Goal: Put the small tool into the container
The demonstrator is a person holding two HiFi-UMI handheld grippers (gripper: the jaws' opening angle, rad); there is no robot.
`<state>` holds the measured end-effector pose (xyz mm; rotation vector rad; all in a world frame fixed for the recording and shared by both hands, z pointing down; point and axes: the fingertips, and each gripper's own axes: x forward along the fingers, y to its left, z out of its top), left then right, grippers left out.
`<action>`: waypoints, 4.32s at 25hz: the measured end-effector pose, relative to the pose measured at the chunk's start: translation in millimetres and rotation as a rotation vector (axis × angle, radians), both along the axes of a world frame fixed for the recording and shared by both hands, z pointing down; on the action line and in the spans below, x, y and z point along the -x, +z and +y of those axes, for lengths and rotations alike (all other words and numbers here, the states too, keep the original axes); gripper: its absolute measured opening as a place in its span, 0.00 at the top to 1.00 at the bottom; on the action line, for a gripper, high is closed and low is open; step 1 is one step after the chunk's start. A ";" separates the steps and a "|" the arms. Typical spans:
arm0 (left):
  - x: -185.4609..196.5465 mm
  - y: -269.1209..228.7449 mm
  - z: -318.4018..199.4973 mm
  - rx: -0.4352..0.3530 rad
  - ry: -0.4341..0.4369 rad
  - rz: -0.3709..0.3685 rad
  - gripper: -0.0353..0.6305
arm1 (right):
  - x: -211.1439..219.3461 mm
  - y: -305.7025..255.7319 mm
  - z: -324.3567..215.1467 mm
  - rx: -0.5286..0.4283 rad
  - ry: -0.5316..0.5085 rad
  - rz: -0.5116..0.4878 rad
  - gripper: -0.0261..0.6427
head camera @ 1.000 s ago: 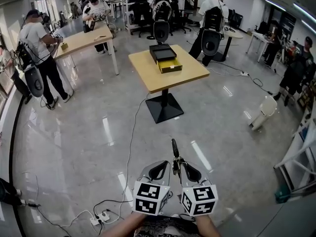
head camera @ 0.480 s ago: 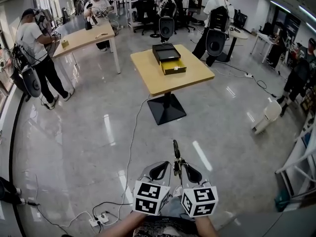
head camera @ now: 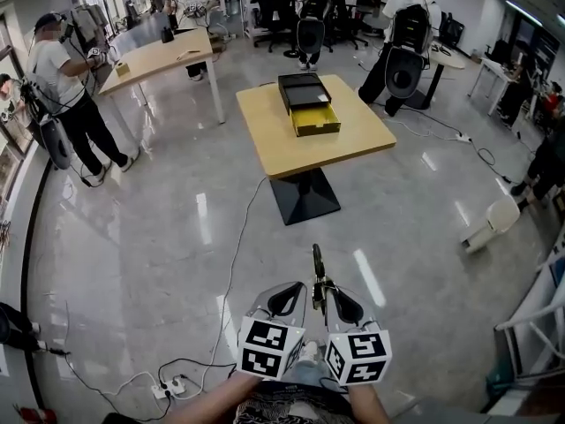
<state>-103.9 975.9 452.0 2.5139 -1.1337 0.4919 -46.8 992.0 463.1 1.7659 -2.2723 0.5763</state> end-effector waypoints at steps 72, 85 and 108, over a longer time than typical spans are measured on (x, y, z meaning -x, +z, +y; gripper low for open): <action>75.4 15.5 -1055.1 0.031 0.037 0.010 0.94 | 79.4 14.3 -1047.0 0.042 0.009 0.017 0.95; -204.5 5.7 -1298.6 0.039 0.014 -0.049 0.94 | -202.4 3.5 -1295.8 0.047 -0.010 -0.046 0.95; -471.2 37.0 -1554.2 0.049 -0.069 -0.115 0.94 | -471.9 33.8 -1560.4 0.052 -0.100 -0.093 0.95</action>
